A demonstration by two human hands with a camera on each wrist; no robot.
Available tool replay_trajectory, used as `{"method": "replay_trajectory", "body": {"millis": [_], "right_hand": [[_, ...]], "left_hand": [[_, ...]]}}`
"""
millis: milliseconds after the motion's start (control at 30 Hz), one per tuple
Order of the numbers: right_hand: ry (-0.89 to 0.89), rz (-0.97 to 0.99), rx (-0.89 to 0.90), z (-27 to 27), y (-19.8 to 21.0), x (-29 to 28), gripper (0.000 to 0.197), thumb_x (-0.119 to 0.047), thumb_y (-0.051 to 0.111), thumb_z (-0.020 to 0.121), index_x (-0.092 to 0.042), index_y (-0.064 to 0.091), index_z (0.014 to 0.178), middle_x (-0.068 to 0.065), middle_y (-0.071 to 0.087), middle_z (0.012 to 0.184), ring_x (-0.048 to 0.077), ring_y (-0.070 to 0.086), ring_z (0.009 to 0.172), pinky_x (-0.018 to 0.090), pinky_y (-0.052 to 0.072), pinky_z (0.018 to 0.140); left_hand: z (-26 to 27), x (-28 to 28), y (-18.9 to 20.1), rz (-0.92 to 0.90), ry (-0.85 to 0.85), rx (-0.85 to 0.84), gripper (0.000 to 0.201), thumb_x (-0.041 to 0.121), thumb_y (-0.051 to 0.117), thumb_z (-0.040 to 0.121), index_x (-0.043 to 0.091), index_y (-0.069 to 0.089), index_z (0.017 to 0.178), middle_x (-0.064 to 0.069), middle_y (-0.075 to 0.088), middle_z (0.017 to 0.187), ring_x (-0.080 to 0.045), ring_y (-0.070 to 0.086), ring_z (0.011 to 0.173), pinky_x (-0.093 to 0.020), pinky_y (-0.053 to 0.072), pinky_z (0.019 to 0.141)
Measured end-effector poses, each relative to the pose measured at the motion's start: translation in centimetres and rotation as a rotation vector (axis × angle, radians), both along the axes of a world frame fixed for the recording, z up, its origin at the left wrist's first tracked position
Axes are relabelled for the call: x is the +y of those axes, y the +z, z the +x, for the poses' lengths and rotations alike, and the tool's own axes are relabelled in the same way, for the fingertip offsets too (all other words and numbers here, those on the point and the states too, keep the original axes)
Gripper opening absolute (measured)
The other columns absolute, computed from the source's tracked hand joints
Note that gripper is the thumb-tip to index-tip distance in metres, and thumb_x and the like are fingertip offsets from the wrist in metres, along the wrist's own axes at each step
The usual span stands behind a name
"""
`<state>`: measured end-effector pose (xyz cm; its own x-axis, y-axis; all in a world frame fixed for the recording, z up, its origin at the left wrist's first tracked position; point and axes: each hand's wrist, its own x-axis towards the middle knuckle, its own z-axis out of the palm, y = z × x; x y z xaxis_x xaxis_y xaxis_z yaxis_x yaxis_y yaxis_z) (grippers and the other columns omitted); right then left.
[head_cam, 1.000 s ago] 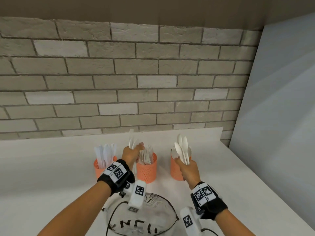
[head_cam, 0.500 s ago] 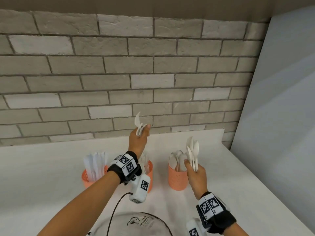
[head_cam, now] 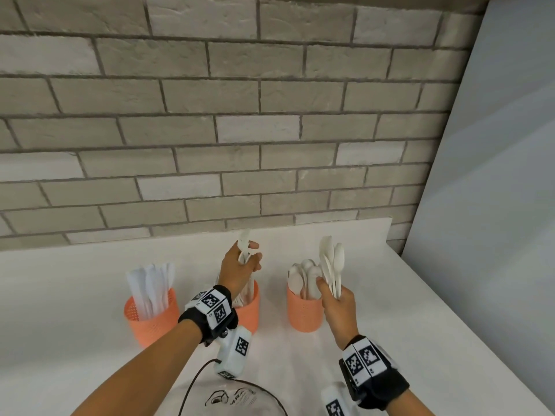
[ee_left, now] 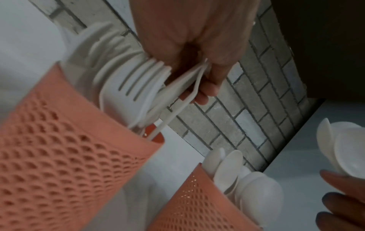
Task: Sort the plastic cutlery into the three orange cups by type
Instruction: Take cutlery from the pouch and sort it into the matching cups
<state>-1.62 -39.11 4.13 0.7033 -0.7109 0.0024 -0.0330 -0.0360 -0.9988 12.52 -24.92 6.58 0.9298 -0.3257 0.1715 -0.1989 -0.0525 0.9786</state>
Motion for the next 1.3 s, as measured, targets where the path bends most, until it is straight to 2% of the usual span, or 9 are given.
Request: {"method": "replay_trajectory", "body": {"millis": [67,200,333,433,667,800,967,1133,1300], "right_hand": [[0.005,0.004,-0.002,0.2,-0.1,0.2,0.039,-0.021,0.058,0.09,-0.018,0.046,0.052,-0.011,0.04,0.038,0.013,0.038,0.048,0.028,0.032,0.055],[0.017,0.011,-0.007,0.4,-0.2,0.6,0.037,-0.021,0.058,0.09,-0.018,0.05,0.054,-0.012,0.044,0.037,0.013,0.041,0.049,0.029,0.034,0.058],[0.01,0.017,-0.021,0.4,-0.2,0.7,0.038,-0.022,0.057,0.091,-0.018,0.047,0.054,-0.013,0.041,0.035,0.013,0.038,0.048,0.027,0.032,0.055],[0.005,0.019,-0.016,0.2,0.0,0.5,0.04,-0.022,0.057,0.091,-0.02,0.044,0.053,-0.013,0.039,0.033,0.012,0.036,0.047,0.027,0.029,0.052],[-0.016,0.007,-0.021,0.0,0.0,-0.1,0.039,-0.02,0.056,0.091,-0.017,0.046,0.053,-0.008,0.041,0.043,0.015,0.038,0.048,0.028,0.031,0.053],[-0.013,-0.037,-0.04,-0.2,0.2,-0.1,0.036,-0.021,0.054,0.092,-0.016,0.049,0.057,-0.002,0.043,0.05,0.015,0.041,0.05,0.027,0.033,0.054],[-0.052,-0.071,-0.152,-0.5,0.5,-0.3,0.011,-0.026,0.054,0.093,-0.027,0.056,0.082,-0.004,0.059,0.071,0.012,0.054,0.065,0.026,0.041,0.061],[-0.066,-0.142,-0.174,-0.8,0.6,-0.9,0.01,-0.028,0.055,0.092,-0.026,0.053,0.082,-0.004,0.057,0.069,0.012,0.054,0.064,0.027,0.043,0.061],[-0.091,-0.146,-0.159,-0.6,0.2,-1.5,0.018,-0.027,0.058,0.09,-0.022,0.055,0.073,-0.004,0.055,0.063,0.014,0.052,0.061,0.026,0.041,0.061]], "left_hand": [[0.2,0.3,-0.4,0.068,0.016,-0.029,0.027,0.004,0.063,0.084,0.024,0.05,0.097,-0.003,0.06,0.077,-0.014,0.059,0.07,-0.029,0.049,0.072],[0.2,0.6,-0.9,0.18,0.036,-0.191,0.037,-0.004,0.059,0.082,0.028,0.049,0.098,0.001,0.057,0.078,-0.01,0.054,0.076,-0.008,0.043,0.069],[-0.3,0.5,-1.3,0.457,0.014,-0.351,0.013,0.008,0.057,0.089,0.018,0.062,0.096,-0.004,0.059,0.1,-0.017,0.057,0.091,-0.024,0.045,0.083],[-0.6,0.4,-1.4,0.736,0.056,-0.441,0.024,0.025,0.048,0.096,0.008,0.059,0.109,-0.008,0.053,0.115,-0.023,0.056,0.101,-0.03,0.045,0.087],[-1.7,0.2,-0.7,1.036,0.078,-0.593,0.05,0.026,0.022,0.102,0.011,0.013,0.149,-0.008,0.009,0.158,-0.023,0.011,0.146,-0.033,0.009,0.12],[-2.1,0.0,-1.3,1.315,-0.039,-0.508,0.053,0.028,0.016,0.103,0.008,0.004,0.15,-0.007,0.006,0.159,-0.022,0.004,0.147,-0.037,0.003,0.121],[-2.3,-0.1,-1.6,1.285,-0.002,-0.5,0.058,0.037,0.021,0.101,0.007,0.008,0.149,-0.008,0.001,0.159,-0.022,0.002,0.147,-0.038,0.002,0.121],[-2.6,0.0,-1.3,1.291,0.072,-0.542,0.045,0.029,0.034,0.097,0.01,0.033,0.138,-0.006,0.044,0.139,-0.022,0.034,0.134,-0.038,0.015,0.118],[-2.2,0.7,-0.7,1.244,0.186,-0.498,0.043,0.033,0.042,0.093,0.014,0.038,0.131,-0.006,0.046,0.133,-0.024,0.037,0.13,-0.044,0.014,0.117]]}}
